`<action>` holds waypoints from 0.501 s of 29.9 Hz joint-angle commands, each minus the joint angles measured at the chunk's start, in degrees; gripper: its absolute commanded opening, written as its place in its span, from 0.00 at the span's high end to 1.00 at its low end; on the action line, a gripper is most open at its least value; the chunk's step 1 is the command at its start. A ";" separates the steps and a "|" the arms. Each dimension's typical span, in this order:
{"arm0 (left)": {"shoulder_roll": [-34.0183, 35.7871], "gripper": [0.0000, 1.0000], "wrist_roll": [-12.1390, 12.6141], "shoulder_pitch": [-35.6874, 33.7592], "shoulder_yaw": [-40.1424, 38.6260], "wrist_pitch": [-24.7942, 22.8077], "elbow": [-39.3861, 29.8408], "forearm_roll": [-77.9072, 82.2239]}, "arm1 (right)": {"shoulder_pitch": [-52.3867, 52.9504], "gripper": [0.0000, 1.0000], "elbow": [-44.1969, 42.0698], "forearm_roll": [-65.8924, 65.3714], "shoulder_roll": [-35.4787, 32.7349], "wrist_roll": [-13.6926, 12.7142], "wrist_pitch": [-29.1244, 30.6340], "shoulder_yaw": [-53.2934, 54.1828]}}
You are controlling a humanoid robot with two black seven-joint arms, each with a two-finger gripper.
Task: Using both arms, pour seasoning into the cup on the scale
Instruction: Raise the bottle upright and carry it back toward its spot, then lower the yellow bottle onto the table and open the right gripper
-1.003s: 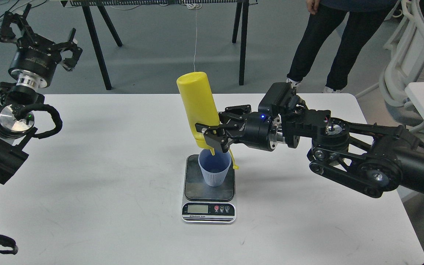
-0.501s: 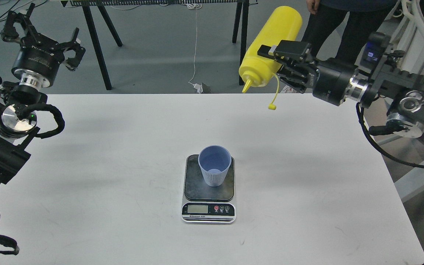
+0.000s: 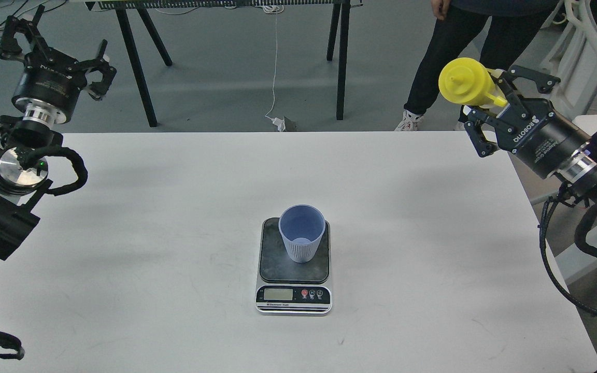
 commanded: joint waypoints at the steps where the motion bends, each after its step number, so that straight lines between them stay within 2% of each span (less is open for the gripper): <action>1: 0.01 0.00 -0.09 0.20 -0.05 0.00 0.01 0.01 | -5.25 0.77 -0.26 7.96 1.44 0.63 0.05 2.01; 7: 0.09 0.00 -0.09 0.72 0.04 0.00 0.01 0.10 | -15.70 0.76 -1.49 13.42 9.78 0.90 0.05 7.90; 13: 0.18 0.00 0.00 0.72 0.21 0.00 0.01 0.27 | -27.04 0.73 -1.32 14.48 21.90 0.37 0.05 15.28; 15: 0.18 0.00 0.00 0.72 0.39 0.00 0.01 0.27 | -29.60 0.72 -1.32 14.48 23.58 0.37 0.05 16.34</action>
